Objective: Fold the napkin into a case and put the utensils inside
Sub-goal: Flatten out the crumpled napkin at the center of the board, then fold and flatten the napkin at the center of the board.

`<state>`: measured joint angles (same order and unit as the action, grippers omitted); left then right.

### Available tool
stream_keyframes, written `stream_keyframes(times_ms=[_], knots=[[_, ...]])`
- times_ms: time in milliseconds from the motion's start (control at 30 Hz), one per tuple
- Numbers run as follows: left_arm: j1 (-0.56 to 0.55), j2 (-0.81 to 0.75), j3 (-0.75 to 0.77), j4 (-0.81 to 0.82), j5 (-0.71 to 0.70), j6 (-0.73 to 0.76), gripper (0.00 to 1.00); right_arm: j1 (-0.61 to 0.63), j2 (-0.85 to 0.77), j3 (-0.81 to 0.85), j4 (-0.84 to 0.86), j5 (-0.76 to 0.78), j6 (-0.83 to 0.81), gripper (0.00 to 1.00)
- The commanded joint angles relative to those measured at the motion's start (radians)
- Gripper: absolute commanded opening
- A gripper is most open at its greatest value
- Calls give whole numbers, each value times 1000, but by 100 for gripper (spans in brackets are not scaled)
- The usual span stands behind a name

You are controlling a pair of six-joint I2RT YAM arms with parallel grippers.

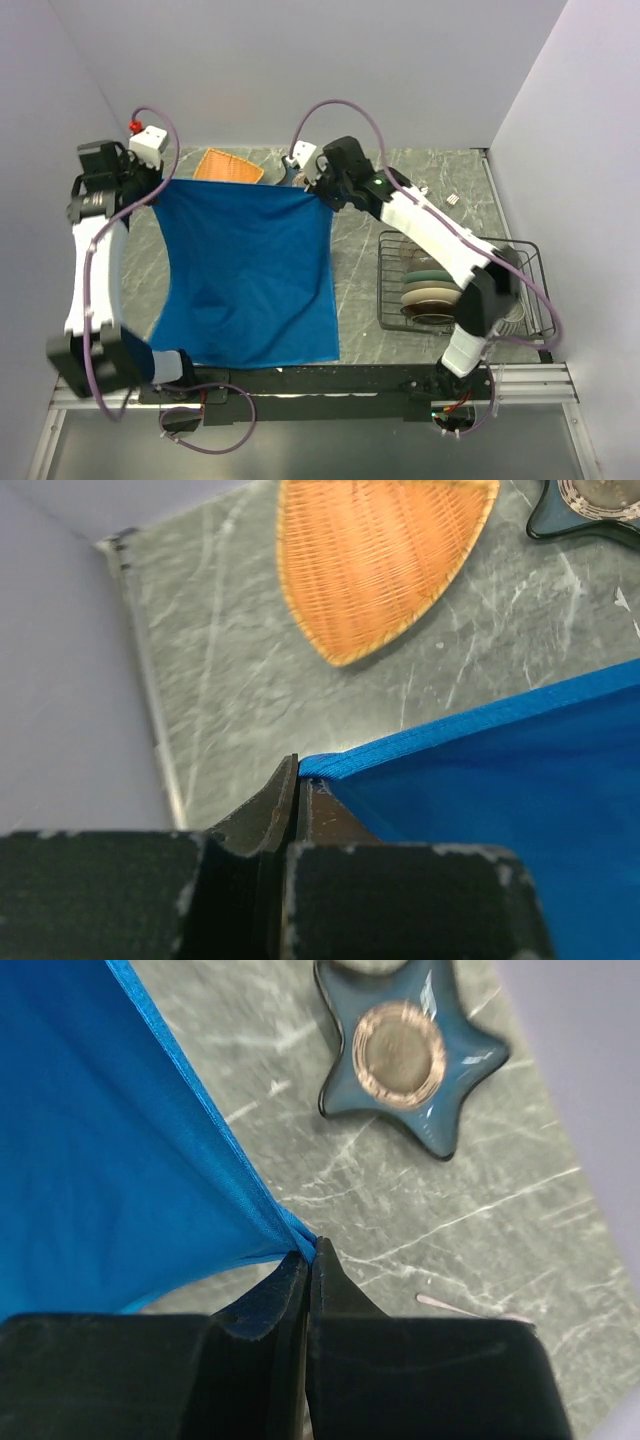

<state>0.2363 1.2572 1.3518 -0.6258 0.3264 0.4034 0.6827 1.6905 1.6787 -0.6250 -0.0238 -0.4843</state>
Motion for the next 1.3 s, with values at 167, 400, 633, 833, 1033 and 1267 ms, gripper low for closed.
stream_keyframes(times_ms=[167, 400, 633, 833, 1033, 1267], knots=[[9, 431, 189, 206, 117, -14, 2, -70, 300, 223, 28, 21, -82, 0], [8, 464, 187, 195, 132, 75, 2, -107, 367, 283, -16, 10, -135, 0], [26, 390, 109, -73, 115, 423, 2, -72, 244, 144, -111, -116, -120, 0], [63, 332, 20, -338, 91, 731, 4, 7, 164, -8, -185, -191, -93, 0], [106, 295, -68, -465, 40, 900, 9, 78, 121, -126, -223, -266, -30, 0], [109, 272, -207, -494, 0, 913, 15, 205, 84, -299, -183, -263, 33, 0]])
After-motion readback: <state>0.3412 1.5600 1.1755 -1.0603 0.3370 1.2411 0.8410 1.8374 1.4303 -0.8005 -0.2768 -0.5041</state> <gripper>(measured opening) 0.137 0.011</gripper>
